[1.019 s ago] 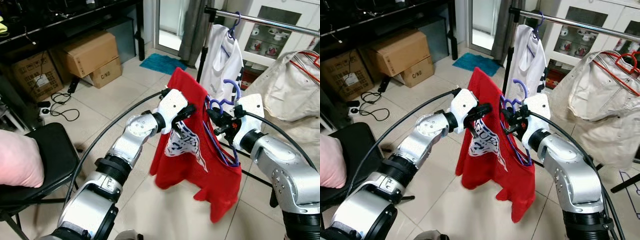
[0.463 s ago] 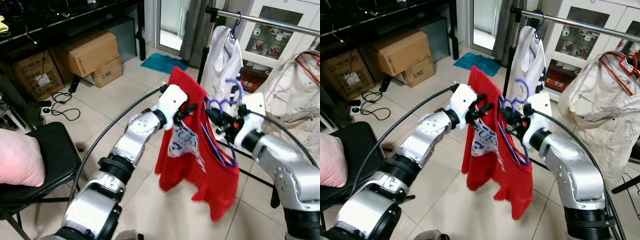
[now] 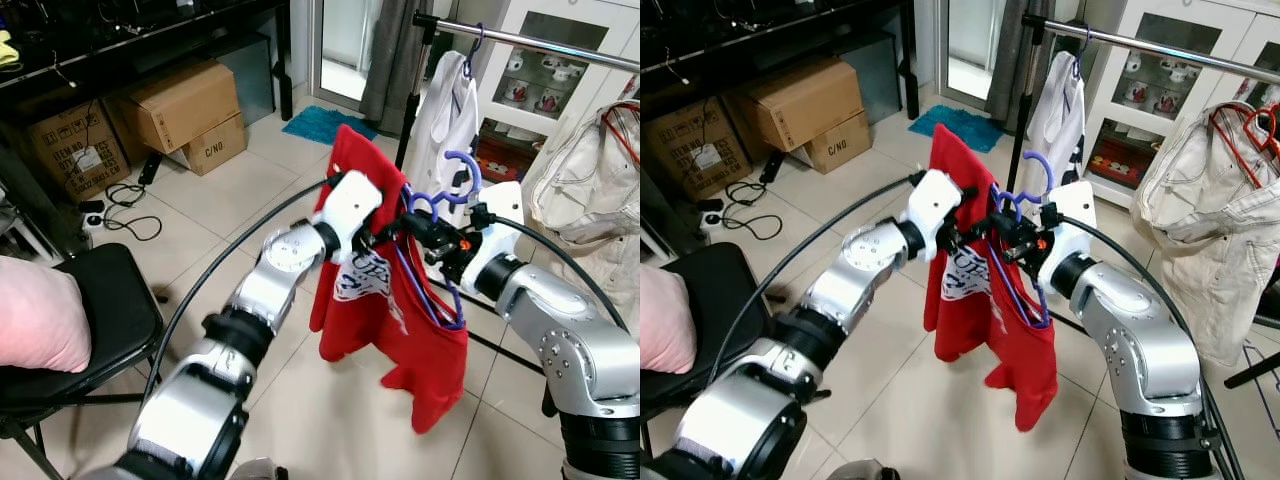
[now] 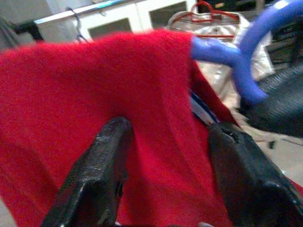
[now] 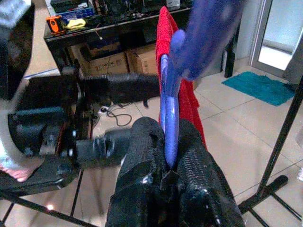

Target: Hang hanger

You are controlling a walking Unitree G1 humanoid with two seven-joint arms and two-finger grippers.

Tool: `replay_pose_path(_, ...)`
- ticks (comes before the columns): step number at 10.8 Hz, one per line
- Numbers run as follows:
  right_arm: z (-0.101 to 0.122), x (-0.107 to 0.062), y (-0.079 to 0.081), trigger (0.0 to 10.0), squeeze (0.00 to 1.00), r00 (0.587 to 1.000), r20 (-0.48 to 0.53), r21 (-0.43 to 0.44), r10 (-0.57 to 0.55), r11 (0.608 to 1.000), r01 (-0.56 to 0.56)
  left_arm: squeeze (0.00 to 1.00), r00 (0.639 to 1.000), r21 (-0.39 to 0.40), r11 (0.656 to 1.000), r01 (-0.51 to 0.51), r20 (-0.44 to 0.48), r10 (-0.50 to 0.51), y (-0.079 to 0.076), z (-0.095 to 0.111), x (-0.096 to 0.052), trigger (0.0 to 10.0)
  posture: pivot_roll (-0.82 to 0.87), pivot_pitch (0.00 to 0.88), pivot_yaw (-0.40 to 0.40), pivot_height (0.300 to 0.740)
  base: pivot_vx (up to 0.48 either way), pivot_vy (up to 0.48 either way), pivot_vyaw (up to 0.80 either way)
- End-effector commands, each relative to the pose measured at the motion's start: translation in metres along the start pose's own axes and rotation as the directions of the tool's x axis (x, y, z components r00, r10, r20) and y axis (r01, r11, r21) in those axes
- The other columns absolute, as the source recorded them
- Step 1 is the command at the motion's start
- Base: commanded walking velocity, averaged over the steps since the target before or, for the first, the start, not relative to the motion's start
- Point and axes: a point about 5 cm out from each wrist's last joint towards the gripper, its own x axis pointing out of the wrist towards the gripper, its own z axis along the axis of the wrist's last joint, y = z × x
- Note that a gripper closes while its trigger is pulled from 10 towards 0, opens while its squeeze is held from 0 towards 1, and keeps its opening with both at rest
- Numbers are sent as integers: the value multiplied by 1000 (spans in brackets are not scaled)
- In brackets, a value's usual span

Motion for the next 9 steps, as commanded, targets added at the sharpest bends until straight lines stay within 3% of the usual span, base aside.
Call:
replay_pose_path(1,13,1,5,0,0,998,52,-13,30,999,-30,0,1000,26,999,-20,1,20,4,3,2,9882,-27,0,19,740,0,0,0)
replay_pose_path(2,13,1,4,0,0,998,55,-8,21,1000,-20,0,999,28,998,-52,-13,52,8,2,1,3647,-27,0,20,740,0,0,0)
replay_pose_path(3,13,0,3,0,0,998,56,-3,18,1000,-17,0,998,32,997,-65,-22,65,11,0,0,0,-26,0,20,740,0,0,0)
replay_pose_path(6,13,-2,0,0,0,999,54,0,5,1000,-5,0,997,14,997,-72,-16,73,11,0,1,0,-26,0,18,740,0,0,0)
replay_pose_path(9,14,0,-3,0,0,998,55,-1,1,1000,-1,0,990,-58,988,-140,-21,139,15,0,3,0,-24,0,15,740,0,0,0)
